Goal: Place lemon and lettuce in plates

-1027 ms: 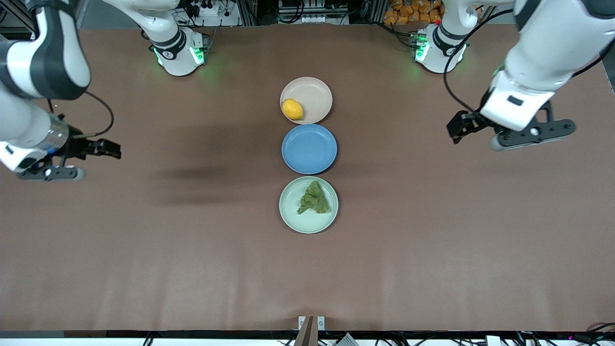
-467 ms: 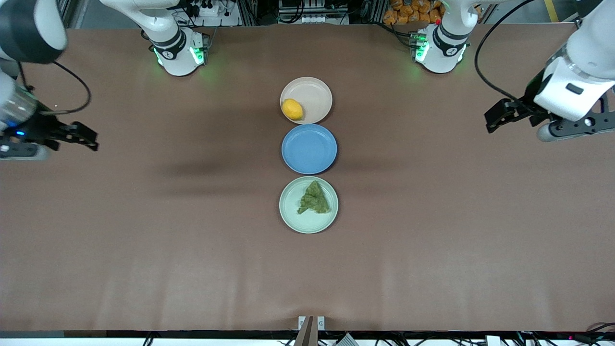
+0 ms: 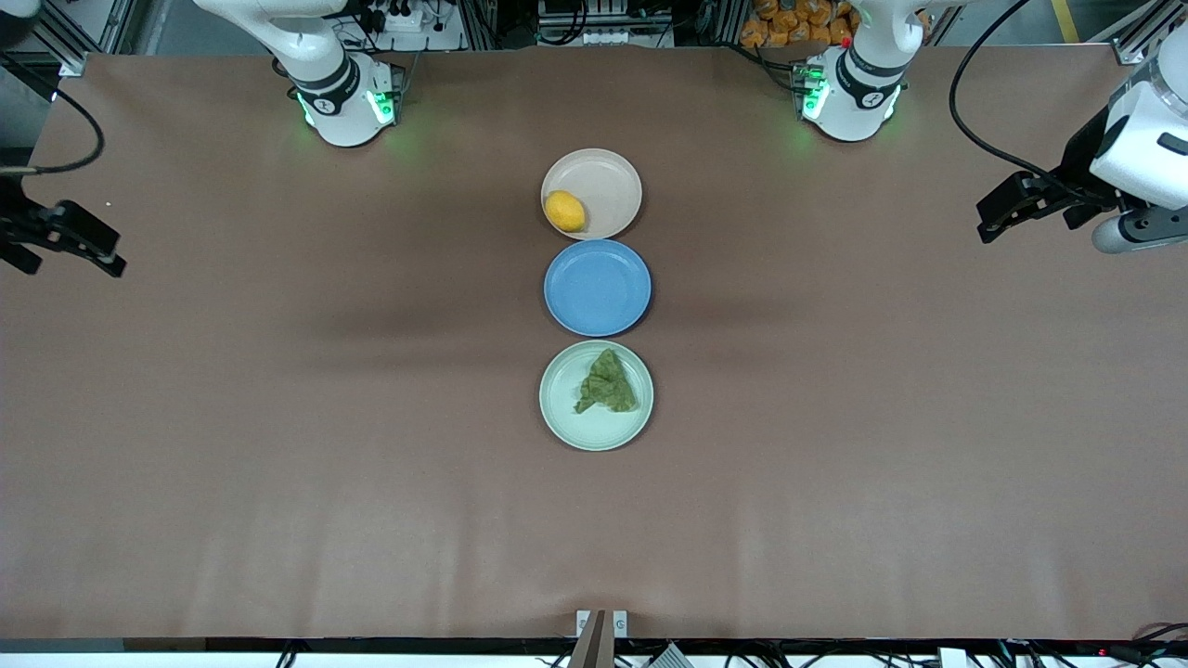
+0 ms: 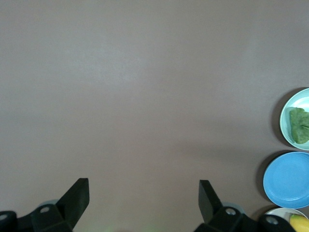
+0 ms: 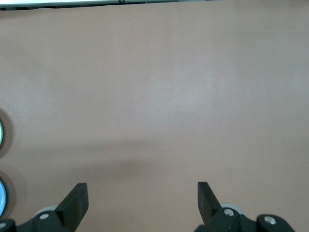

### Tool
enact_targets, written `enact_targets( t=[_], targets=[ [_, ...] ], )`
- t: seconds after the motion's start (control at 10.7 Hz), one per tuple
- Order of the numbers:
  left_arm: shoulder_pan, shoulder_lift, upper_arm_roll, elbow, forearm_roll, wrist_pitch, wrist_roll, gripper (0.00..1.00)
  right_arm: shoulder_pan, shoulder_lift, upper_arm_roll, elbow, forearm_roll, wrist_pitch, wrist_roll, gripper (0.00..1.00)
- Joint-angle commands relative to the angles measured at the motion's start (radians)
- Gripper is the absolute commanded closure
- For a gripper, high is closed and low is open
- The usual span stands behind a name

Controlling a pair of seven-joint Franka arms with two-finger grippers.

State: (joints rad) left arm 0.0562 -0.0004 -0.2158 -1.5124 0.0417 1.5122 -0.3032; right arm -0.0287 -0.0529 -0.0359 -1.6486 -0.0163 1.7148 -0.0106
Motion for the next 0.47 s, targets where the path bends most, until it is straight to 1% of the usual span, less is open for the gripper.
enact_targets(
  t=[0.0, 0.19, 0.37],
  targets=[
    [0.017, -0.026, -0.002, -0.017, -0.031, -0.007, 0.065, 0.0, -0.034, -0.005, 0.013, 0.035, 0.022, -0.061, 0.004, 0.0],
    [0.017, -0.026, -0.004, -0.017, -0.031, -0.006, 0.072, 0.0, -0.034, 0.001, 0.01, 0.082, 0.021, -0.101, 0.0, 0.0],
    [0.017, -0.027, -0.004, -0.015, -0.028, -0.006, 0.073, 0.0, -0.034, -0.001, 0.01, 0.082, 0.022, -0.103, -0.006, 0.0]
  ],
)
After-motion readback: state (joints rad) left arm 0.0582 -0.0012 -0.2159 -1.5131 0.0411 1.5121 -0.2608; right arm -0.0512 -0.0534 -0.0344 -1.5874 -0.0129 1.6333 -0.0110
